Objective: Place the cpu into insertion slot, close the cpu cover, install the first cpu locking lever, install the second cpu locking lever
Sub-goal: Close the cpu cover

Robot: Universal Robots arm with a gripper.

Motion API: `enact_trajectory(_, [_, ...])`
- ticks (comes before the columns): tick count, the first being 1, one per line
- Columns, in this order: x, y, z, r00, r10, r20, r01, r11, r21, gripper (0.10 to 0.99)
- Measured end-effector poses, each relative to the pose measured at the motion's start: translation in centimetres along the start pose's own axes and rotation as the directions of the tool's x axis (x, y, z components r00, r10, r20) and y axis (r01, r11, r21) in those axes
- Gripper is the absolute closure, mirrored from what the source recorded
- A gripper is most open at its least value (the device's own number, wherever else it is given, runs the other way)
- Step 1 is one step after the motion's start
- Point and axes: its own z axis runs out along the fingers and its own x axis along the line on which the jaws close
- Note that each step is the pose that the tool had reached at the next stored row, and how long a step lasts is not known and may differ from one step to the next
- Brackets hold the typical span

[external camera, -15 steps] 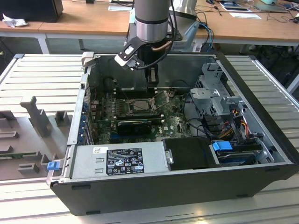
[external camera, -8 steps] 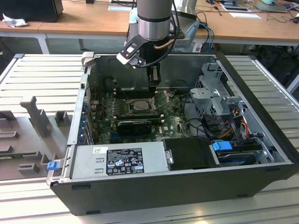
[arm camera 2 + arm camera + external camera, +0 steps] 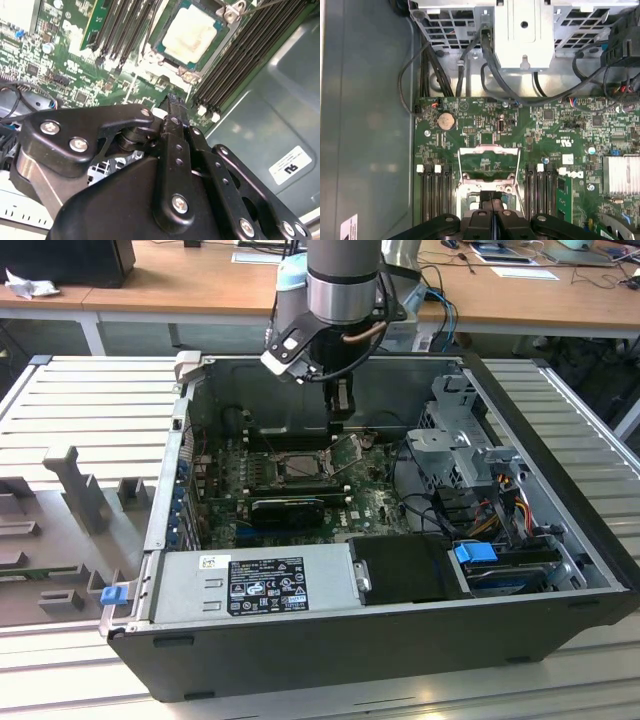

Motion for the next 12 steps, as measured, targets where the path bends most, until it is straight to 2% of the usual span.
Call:
enact_trajectory(9, [0.00, 2.38, 0.27, 1.0000, -0.001, -0.0001, 0.001, 1.0000, 0.002, 0.980])
enact_trajectory(12, [0.01, 2.84, 0.32, 1.0000, -0.001, -0.0002, 0.001, 1.0000, 0.002, 0.980])
